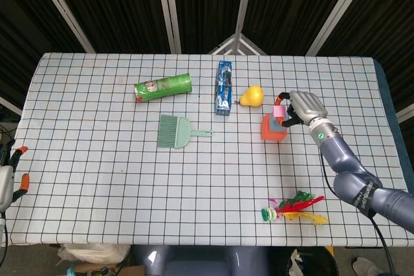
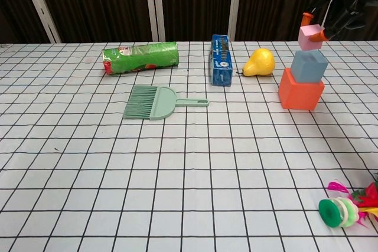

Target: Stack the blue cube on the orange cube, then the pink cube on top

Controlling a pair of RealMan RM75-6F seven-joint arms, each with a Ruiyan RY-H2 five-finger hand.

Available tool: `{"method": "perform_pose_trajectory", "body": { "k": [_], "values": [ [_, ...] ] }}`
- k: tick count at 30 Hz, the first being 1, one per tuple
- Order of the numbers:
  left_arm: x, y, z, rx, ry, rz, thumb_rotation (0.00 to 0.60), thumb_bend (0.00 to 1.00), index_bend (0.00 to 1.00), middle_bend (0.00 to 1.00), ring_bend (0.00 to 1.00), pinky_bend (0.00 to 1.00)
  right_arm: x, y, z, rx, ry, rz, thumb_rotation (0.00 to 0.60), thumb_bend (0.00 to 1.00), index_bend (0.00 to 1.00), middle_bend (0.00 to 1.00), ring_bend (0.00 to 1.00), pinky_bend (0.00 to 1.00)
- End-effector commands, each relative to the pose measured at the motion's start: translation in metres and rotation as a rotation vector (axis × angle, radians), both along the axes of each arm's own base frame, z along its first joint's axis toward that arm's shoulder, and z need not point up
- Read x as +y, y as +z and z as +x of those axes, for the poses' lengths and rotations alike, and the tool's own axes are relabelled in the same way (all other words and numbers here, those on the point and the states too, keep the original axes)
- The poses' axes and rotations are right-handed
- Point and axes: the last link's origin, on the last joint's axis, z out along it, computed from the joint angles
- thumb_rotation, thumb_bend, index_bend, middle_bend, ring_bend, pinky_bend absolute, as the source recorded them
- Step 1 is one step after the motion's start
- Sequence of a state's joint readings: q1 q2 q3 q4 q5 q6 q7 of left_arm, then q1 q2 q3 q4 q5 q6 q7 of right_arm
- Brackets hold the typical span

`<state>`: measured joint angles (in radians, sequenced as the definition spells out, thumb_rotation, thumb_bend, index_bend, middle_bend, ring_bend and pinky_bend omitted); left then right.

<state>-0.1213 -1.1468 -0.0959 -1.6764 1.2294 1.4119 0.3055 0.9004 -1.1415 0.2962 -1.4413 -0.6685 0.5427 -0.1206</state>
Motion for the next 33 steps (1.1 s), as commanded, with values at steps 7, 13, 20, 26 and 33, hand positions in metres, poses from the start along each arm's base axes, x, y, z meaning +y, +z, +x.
{"method": "perform_pose_trajectory", "body": {
  "k": [7, 13, 20, 26, 33],
  "values": [
    [0.002, -0.006, 0.001, 0.016, 0.016, -0.007, 0.6, 0.54, 0.16, 0.03, 0.0, 0.0, -0.001, 0.003, -0.008, -0.019, -0.011, 0.003, 0.6, 0.43, 0.45, 1.0, 1.0, 0.85],
    [0.002, -0.006, 0.001, 0.019, 0.022, 0.0, 0.6, 0.54, 0.16, 0.03, 0.0, 0.0, 0.002, 0.006, -0.014, -0.026, -0.014, -0.005, 0.6, 0.43, 0.45, 1.0, 1.0, 0.85],
    [0.002, -0.007, 0.002, 0.019, 0.018, -0.003, 0.6, 0.54, 0.16, 0.03, 0.0, 0.0, 0.005, 0.005, -0.016, -0.032, -0.011, 0.002, 0.6, 0.43, 0.45, 1.0, 1.0, 0.85],
    [0.001, -0.004, 0.001, 0.014, 0.018, 0.009, 0.6, 0.54, 0.16, 0.03, 0.0, 0.0, 0.005, -0.001, -0.018, -0.032, -0.013, 0.012, 0.6, 0.43, 0.45, 1.0, 1.0, 0.85],
    [0.001, -0.004, 0.001, 0.013, 0.017, 0.002, 0.6, 0.54, 0.16, 0.03, 0.0, 0.0, 0.004, -0.007, -0.017, -0.035, -0.014, 0.018, 0.6, 0.43, 0.45, 1.0, 1.0, 0.85]
  ]
}}
